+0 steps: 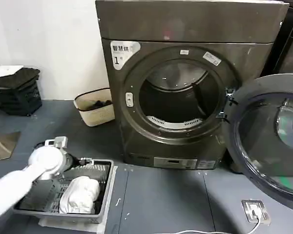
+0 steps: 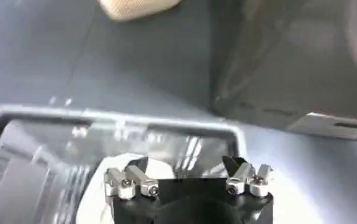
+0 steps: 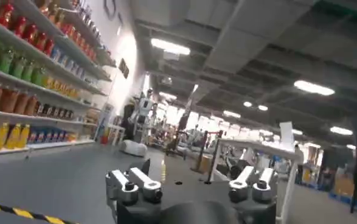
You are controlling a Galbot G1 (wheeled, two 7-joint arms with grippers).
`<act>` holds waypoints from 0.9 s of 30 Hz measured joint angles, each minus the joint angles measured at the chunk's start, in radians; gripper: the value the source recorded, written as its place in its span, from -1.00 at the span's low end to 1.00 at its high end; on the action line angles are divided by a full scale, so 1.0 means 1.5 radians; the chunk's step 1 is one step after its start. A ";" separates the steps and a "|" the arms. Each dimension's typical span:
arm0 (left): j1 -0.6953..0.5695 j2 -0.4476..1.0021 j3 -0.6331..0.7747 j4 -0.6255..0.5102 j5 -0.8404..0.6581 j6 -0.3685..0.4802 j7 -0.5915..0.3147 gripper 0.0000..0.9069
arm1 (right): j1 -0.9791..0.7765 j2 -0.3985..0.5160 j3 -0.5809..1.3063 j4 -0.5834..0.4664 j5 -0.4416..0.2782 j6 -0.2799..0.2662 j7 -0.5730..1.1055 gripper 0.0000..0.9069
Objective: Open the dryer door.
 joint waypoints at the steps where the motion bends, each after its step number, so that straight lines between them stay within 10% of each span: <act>1: 0.002 0.003 -0.003 0.000 -0.009 0.000 -0.005 1.00 | 0.001 0.000 0.000 0.000 0.001 0.001 0.000 1.00; 27: 0.110 0.107 -0.126 -0.050 -0.197 0.000 -0.076 1.00 | 0.007 0.007 -0.014 -0.003 0.001 0.034 -0.012 1.00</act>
